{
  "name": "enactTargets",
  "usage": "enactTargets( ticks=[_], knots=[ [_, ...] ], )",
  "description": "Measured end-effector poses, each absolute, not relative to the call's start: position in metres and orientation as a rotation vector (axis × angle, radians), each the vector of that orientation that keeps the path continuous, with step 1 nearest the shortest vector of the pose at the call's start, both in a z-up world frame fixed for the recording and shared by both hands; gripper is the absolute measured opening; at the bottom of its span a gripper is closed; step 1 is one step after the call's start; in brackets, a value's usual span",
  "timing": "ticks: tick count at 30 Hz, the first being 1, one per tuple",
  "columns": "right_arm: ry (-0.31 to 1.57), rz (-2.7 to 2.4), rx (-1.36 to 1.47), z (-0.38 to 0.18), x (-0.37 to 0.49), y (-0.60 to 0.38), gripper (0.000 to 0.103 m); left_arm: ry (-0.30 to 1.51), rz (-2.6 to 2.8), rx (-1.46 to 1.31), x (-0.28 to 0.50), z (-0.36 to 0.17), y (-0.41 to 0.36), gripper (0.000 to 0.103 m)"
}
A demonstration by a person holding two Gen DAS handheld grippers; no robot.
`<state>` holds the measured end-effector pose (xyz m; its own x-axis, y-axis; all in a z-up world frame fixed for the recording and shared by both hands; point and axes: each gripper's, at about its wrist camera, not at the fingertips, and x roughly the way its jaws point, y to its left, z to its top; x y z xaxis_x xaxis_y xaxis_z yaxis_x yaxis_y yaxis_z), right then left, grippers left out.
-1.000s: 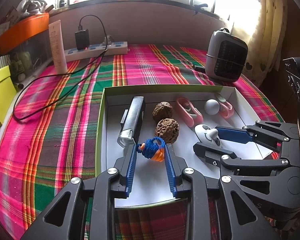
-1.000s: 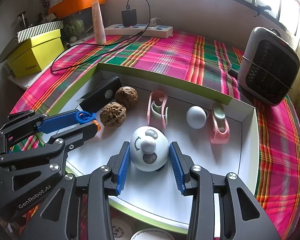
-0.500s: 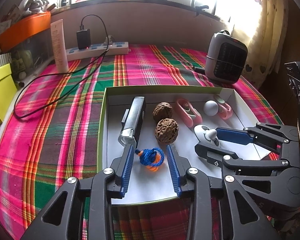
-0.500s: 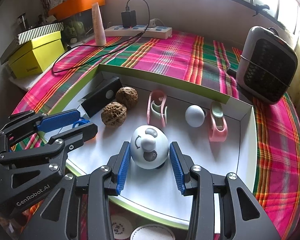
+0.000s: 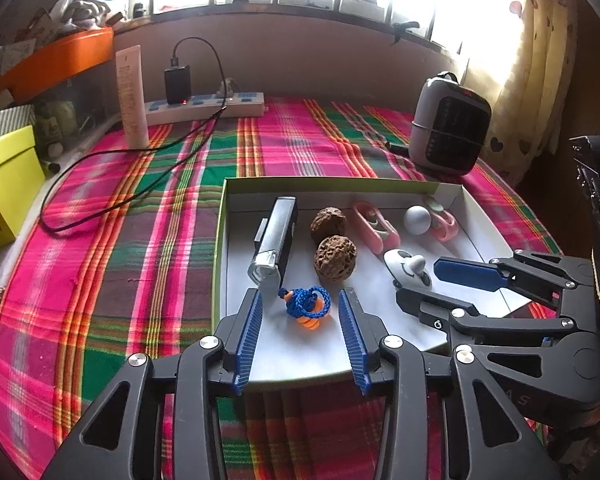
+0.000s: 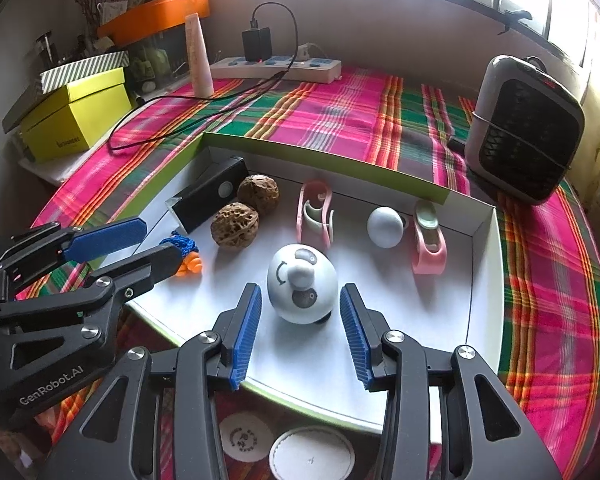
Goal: Organize objects
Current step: 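Open the left tool to drop the cord while the right tool releases the toy, then withdraw both open tools from the box toward the white containers in front of it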
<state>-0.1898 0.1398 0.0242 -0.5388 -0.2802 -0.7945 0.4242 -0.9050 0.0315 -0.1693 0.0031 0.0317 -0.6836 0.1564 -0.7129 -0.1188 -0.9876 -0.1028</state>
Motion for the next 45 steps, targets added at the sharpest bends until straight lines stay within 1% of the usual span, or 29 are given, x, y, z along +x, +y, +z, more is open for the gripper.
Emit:
enactTargets(
  ticks=[14, 22, 30, 45],
  knots=[
    [0.191, -2.486, 1.163, 0.039, -0.163, 0.146, 0.043, -0.095, 2.775, -1.131, -0.143, 0.044, 0.0, 0.039],
    [0.146, -2.516, 1.114, 0.048, -0.14, 0.152, 0.043, -0.049, 2.797, -1.098, -0.121, 0.051, 0.005, 0.039],
    [0.133, -2.552, 1.066, 0.056, -0.116, 0.159, 0.043, -0.052, 2.775, -1.075, -0.103, 0.055, 0.011, 0.04],
    [0.091, -2.58, 1.089, 0.04, -0.091, 0.176, 0.043, -0.043, 2.734, -1.095, -0.083, 0.044, 0.023, 0.04]
  ],
)
